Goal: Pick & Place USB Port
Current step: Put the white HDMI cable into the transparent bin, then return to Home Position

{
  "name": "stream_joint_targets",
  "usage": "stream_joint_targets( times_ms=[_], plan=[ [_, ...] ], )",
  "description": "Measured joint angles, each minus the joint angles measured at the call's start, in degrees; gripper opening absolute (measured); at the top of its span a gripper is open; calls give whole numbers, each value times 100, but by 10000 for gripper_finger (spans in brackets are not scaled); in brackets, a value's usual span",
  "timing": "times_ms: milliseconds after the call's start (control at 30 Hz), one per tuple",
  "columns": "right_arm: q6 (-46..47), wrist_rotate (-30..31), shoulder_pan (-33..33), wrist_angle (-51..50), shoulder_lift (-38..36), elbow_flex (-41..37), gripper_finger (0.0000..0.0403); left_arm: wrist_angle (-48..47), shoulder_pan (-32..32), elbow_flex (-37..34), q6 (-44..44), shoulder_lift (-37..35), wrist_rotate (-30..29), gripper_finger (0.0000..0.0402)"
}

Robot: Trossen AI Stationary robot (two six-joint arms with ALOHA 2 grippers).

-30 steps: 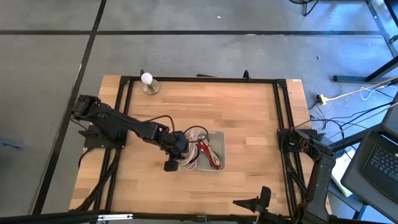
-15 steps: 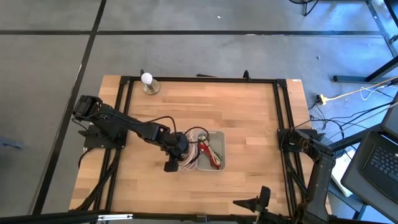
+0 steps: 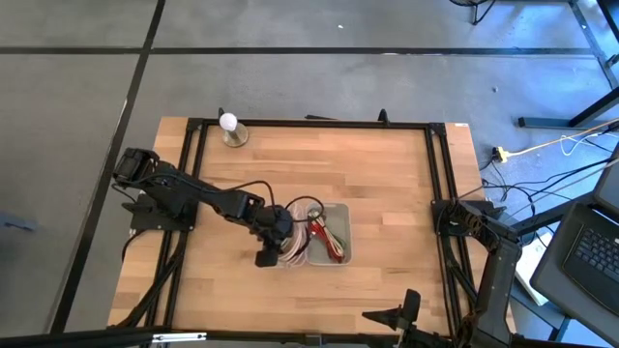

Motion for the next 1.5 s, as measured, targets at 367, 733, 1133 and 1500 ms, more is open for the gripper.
stream_joint_targets(
  times_ms=[367, 733, 1133, 1500],
  plan=[
    [0, 0, 0, 0, 0, 0, 219, -842, -7, 414, 58, -4, 60, 175],
    [169, -151, 0, -39, 0, -2, 220, -1096, -7, 540, -7, -9, 212, 117],
    [149, -151, -1, -42, 0, -2, 220, -1301, -7, 540, -107, -112, 399, 120],
    [264, -155, 0, -125, 0, -2, 220, -1478, -7, 540, -327, -552, 451, 155]
  ],
)
